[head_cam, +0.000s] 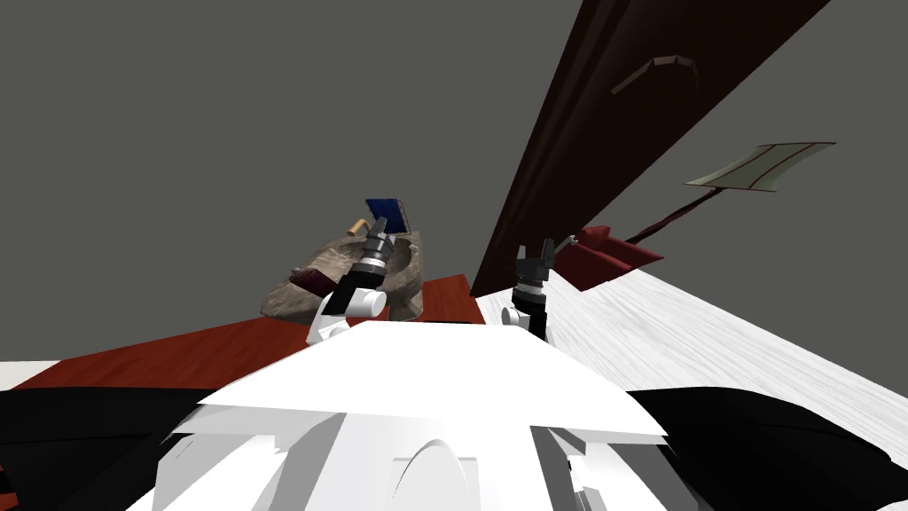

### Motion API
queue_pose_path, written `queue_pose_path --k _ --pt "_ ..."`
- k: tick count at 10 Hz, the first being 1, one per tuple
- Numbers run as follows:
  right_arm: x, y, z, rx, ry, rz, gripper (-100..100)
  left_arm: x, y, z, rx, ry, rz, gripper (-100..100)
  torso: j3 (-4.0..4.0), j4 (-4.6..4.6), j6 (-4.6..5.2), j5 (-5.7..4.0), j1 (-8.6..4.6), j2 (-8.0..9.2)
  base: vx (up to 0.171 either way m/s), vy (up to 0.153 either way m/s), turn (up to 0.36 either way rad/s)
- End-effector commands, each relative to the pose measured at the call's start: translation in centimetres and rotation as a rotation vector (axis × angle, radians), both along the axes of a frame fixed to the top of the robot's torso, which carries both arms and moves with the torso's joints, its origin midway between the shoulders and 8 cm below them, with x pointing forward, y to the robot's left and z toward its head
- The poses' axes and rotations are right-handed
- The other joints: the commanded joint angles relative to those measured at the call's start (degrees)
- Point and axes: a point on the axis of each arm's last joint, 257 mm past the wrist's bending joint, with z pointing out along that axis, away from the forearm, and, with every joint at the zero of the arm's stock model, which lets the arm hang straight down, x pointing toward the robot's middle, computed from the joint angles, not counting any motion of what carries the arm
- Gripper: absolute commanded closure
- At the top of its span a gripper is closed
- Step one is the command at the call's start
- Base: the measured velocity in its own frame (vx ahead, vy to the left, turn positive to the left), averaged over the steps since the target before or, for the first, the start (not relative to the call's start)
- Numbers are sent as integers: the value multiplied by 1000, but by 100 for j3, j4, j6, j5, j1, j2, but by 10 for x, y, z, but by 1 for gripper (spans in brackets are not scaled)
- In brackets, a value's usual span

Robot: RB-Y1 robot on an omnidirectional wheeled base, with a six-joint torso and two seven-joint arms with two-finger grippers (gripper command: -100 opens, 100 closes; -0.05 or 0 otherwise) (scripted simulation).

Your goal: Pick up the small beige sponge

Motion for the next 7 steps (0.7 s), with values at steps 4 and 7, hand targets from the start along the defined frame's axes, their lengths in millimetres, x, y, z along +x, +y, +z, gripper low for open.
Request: queue_pose_path --k 4,7 --pt "0 0 0 0 0 0 0 14 -1 -15 3 95 1 -100 -1 0 0 0 -1 -2 4 6 -25" --pt "0 0 0 0 0 0 0 20 0 -25 3 151 4 -100 -1 0 -1 0 -1 -1 5 5 -20"
